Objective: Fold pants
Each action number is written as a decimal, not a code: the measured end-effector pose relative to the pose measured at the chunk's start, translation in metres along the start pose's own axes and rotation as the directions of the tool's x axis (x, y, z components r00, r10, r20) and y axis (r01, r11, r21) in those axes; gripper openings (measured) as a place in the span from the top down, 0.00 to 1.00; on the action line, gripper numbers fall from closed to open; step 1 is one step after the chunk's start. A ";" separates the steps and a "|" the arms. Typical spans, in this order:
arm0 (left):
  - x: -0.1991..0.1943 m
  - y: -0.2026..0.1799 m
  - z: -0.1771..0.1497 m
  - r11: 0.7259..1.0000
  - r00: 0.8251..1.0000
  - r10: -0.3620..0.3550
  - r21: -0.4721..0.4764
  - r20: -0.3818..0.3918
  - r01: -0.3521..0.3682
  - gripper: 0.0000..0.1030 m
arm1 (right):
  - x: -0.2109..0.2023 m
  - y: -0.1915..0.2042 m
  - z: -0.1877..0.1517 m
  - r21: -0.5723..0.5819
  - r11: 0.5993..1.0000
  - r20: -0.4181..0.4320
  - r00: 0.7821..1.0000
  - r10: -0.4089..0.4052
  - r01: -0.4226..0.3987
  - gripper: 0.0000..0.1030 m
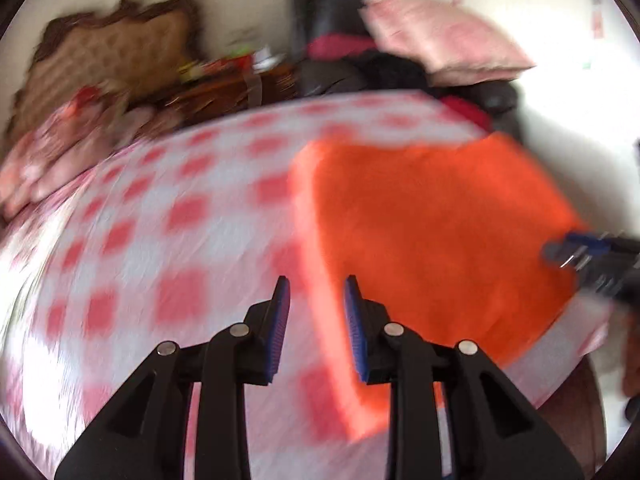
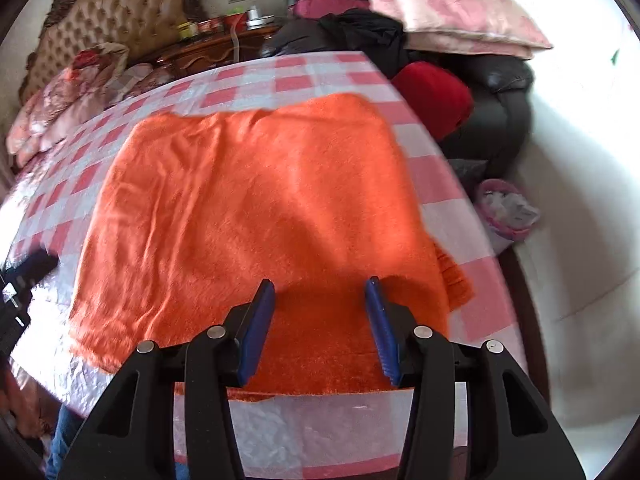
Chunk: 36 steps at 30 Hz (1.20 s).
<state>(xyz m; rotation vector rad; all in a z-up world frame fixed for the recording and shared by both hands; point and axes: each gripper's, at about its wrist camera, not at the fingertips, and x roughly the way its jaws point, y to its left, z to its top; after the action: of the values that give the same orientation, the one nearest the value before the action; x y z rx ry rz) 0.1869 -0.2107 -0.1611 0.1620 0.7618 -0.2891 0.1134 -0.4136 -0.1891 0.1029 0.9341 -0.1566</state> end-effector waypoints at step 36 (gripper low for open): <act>0.053 -0.063 0.040 0.981 0.973 -0.192 -0.055 -0.130 0.186 0.49 | 0.014 -0.035 0.000 0.057 0.994 -0.012 0.995 -0.095 0.096 0.46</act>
<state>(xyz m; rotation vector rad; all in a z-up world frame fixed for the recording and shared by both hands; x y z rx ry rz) 0.2297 -0.2908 -0.1726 0.0691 0.9187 -0.4459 0.1157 -0.4494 -0.2012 0.1119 0.9441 -0.2719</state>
